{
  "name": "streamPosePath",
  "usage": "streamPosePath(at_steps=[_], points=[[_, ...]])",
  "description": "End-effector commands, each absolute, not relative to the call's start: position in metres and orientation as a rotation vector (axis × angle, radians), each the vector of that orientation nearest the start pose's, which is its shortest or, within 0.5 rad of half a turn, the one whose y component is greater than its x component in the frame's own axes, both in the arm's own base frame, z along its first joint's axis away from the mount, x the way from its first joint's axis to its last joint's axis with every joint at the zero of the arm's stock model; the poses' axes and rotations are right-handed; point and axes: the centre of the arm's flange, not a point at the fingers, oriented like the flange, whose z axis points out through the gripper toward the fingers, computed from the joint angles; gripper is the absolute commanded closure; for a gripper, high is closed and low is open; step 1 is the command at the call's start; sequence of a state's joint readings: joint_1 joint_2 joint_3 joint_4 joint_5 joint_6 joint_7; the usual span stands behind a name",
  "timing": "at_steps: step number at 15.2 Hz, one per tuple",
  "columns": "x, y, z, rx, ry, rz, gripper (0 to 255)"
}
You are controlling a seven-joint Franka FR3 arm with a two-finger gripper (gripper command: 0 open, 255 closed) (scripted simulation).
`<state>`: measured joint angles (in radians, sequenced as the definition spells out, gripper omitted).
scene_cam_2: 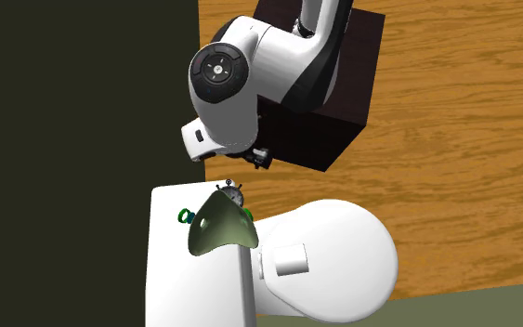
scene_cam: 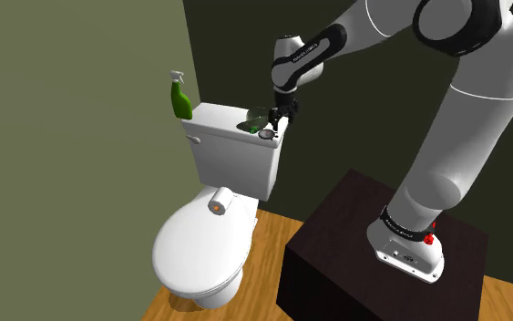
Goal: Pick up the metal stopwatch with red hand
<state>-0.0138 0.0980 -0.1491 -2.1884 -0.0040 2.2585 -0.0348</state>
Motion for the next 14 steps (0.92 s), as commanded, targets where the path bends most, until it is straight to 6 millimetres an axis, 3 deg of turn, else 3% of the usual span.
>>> streamPosePath(at_steps=[1,4,13,14], points=[[0.553,-0.092,0.322,-3.151,0.194,0.033,0],[0.578,-0.098,0.3,-3.152,0.19,0.018,0],[0.578,-0.098,0.26,-3.152,0.19,0.018,0],[0.577,-0.098,0.26,-3.152,0.19,0.018,255]])
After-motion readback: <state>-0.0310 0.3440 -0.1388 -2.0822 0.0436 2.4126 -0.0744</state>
